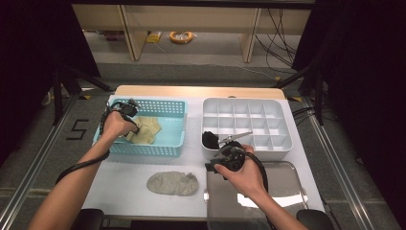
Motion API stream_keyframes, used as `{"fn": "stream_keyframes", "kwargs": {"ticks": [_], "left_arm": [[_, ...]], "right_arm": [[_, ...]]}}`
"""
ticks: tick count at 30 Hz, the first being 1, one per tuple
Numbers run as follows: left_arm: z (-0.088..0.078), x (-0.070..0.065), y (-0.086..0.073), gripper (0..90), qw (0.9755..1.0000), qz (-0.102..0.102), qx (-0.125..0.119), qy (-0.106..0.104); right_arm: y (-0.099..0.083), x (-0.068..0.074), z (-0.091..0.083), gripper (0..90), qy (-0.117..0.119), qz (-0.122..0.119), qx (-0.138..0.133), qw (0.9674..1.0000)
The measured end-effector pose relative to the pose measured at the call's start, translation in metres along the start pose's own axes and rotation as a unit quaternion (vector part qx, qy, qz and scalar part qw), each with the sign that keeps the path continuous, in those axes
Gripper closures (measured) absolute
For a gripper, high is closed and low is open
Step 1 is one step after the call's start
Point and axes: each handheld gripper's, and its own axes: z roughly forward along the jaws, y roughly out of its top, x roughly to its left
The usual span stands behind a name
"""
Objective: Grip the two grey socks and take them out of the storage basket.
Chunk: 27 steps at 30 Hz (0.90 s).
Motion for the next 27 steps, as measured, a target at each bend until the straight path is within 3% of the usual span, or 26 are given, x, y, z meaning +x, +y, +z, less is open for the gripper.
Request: {"fn": "stream_keyframes", "kwargs": {"ticks": [2,6,7,8,11,14,17,23,27], "left_arm": [[-0.004,0.001,0.0,87.3,0.9999,-0.001,-0.01,-0.005],[-0.021,-0.002,-0.002,87.0,0.9987,-0.025,-0.042,-0.018],[-0.026,-0.002,-0.002,86.9,0.9982,-0.026,-0.051,-0.019],[-0.032,0.0,-0.001,87.0,0.9981,-0.014,-0.057,-0.016],[-0.048,-0.001,-0.002,87.4,0.9951,-0.035,-0.089,-0.026],[-0.062,-0.005,-0.002,87.4,0.992,-0.041,-0.103,-0.059],[-0.071,-0.015,-0.002,87.4,0.9887,-0.029,-0.118,-0.088],[-0.071,-0.034,0.008,87.3,0.9841,-0.014,-0.134,-0.115],[-0.07,-0.042,0.017,87.3,0.9834,-0.007,-0.146,-0.108]], "right_arm": [[0.0,0.0,0.0,67.7,0.001,-0.002,0.004,1.0],[-0.001,0.0,0.0,67.7,0.0,-0.001,0.0,1.0],[0.0,0.0,0.0,67.7,0.001,0.0,0.004,1.0],[0.0,0.0,0.001,67.6,0.001,0.001,0.0,1.0],[0.001,0.001,0.0,67.7,0.001,0.002,-0.001,1.0],[0.001,0.001,-0.001,67.7,0.001,0.002,-0.001,1.0],[0.001,0.001,-0.002,67.6,-0.001,0.007,0.0,1.0],[0.002,0.001,-0.003,67.5,-0.002,0.008,0.0,1.0],[0.001,0.0,-0.003,67.4,0.0,0.005,-0.005,1.0]]}}
